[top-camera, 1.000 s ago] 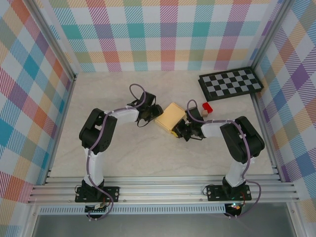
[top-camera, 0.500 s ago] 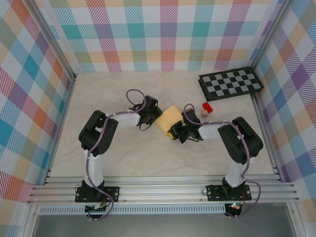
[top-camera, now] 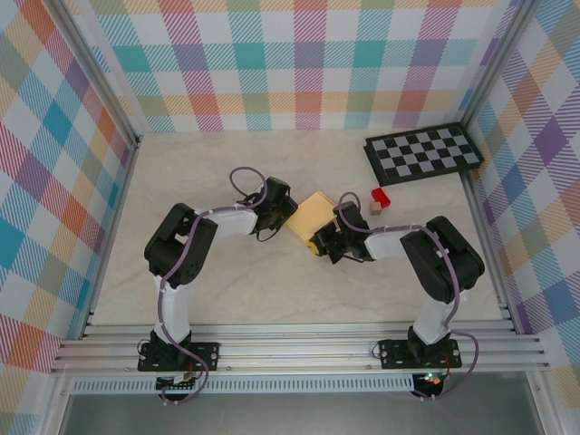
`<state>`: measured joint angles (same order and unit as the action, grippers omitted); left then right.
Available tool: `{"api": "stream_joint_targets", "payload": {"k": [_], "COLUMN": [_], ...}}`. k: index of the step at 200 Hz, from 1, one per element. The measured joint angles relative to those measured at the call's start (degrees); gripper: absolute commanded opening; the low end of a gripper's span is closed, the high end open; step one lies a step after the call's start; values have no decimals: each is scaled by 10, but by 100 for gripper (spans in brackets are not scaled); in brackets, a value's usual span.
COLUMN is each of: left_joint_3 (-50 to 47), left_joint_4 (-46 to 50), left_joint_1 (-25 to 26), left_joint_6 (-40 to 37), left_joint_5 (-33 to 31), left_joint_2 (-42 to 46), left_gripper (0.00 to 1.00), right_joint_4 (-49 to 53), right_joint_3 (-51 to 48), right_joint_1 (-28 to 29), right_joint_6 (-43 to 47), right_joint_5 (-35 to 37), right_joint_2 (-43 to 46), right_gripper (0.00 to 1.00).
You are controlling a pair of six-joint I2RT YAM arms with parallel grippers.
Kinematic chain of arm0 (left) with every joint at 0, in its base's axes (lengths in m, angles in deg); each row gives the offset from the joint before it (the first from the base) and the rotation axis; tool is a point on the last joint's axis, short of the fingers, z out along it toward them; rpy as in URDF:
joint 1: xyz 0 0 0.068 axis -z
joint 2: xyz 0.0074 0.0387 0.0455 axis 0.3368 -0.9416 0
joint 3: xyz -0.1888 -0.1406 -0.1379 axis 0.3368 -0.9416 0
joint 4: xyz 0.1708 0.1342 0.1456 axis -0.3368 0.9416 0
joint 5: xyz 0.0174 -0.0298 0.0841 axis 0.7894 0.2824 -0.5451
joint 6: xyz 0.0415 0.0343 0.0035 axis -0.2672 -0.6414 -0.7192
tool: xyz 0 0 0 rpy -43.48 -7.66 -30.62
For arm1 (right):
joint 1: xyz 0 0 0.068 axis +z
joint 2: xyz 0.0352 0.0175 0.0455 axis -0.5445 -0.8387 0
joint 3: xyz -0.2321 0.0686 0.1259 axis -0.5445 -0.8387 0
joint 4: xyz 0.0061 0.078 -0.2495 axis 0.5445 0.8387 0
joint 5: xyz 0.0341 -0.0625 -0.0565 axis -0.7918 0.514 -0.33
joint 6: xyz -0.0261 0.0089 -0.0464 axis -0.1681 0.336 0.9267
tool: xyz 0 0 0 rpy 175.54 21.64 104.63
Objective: Fold the paper box
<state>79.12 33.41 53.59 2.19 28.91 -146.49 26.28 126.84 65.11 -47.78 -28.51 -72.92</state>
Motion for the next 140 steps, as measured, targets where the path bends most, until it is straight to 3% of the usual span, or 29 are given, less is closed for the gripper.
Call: {"api": "stream_joint_targets", "payload": {"k": [56,140], "left_joint_3": [19,92], "left_joint_4": [27,172], "left_joint_1": [0,-12], "left_joint_6": [-30,-157], "left_joint_5": [61,142], "left_joint_2": [-5,-23], "left_gripper": [48,50], "right_joint_4": [100,215], "right_joint_3": [-2,-3], "right_joint_1": [6,9], "right_joint_6": [46,141], "right_joint_5": [26,45], "right_joint_2": [58,139], "right_gripper": [5,10]}}
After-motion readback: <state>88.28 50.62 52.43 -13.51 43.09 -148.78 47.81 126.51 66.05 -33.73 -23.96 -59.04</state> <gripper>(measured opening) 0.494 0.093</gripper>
